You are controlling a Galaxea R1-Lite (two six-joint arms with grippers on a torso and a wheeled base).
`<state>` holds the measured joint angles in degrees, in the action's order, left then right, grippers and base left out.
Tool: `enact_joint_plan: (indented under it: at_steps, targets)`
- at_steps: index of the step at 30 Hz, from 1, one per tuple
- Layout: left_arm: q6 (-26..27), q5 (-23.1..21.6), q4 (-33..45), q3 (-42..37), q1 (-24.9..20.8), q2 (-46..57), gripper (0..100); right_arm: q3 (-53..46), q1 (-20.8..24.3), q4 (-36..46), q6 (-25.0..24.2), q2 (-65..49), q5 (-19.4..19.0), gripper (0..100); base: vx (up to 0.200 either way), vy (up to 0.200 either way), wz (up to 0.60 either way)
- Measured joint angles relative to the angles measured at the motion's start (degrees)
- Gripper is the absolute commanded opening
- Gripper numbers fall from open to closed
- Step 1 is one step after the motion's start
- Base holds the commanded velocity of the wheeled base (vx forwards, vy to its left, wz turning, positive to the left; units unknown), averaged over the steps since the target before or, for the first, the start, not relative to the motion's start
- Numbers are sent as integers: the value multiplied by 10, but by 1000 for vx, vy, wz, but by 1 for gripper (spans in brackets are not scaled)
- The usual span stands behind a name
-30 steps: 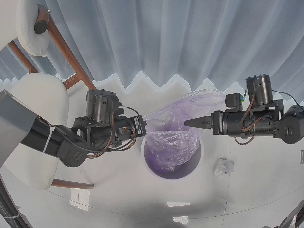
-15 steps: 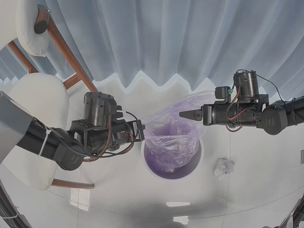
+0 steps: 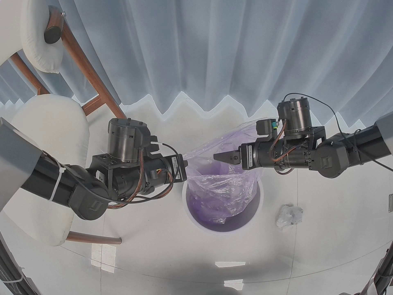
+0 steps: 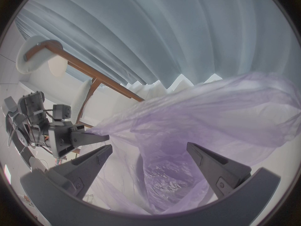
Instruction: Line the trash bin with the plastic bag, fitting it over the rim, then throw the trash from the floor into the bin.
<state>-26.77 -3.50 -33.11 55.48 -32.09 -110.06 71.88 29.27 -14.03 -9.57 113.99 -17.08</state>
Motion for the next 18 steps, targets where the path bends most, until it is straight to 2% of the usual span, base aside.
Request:
enact_joint_plan:
  at_steps: [4,5,10,18]
  targets:
    - [0,0,0,2,-1,0,0,10,12,-1,0,22,15,100,0,0,0]
    - [0,0,0,2,-2,0,0,14,14,-2,1,29,19,0,0,0,0]
    - [0,1,1,-3,-2,0,0,43,12,-33,-1,55,60,0,0,0,0]
    - [-1,2,2,-5,-3,0,0,39,-10,-28,-4,31,65,0,0,0,0]
